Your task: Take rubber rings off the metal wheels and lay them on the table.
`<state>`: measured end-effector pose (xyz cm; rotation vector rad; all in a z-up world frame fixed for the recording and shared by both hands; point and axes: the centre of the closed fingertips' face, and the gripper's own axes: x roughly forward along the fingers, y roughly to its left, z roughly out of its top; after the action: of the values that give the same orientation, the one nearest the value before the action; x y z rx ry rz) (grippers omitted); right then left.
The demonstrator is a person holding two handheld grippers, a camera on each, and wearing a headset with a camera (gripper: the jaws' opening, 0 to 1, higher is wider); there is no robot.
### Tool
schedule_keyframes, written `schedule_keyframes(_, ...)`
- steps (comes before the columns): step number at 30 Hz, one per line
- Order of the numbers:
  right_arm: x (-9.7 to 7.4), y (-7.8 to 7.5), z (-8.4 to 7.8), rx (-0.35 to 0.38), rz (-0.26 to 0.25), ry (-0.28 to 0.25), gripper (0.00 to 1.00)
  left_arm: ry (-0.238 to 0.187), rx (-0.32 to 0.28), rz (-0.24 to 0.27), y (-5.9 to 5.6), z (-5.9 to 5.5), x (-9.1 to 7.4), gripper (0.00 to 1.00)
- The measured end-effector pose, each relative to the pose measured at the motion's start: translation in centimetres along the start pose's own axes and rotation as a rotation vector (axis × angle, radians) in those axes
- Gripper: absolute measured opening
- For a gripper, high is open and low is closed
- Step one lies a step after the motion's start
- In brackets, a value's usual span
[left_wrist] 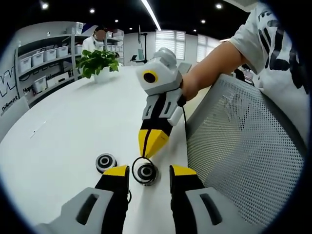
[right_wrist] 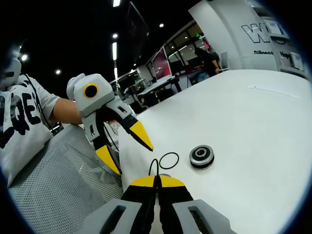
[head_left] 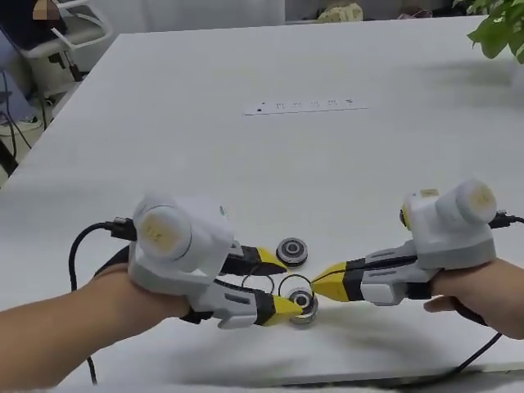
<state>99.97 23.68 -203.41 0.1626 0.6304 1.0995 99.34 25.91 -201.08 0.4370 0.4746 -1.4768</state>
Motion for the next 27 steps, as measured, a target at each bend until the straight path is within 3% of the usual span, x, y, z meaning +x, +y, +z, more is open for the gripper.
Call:
schedule_keyframes(17, 0.2, 1.2, 1.8, -0.016, 0.023, -0.018, 0.0, -0.08, -0.054, 0.082, 0.9, 0.7, -4.2, 0.44)
schedule_keyframes(27, 1.3, 2.2, 3.2, -0.037, 0.045, -0.023, 0.0, -0.086, -0.069, 0.117, 0.9, 0.1, -5.8, 0.5)
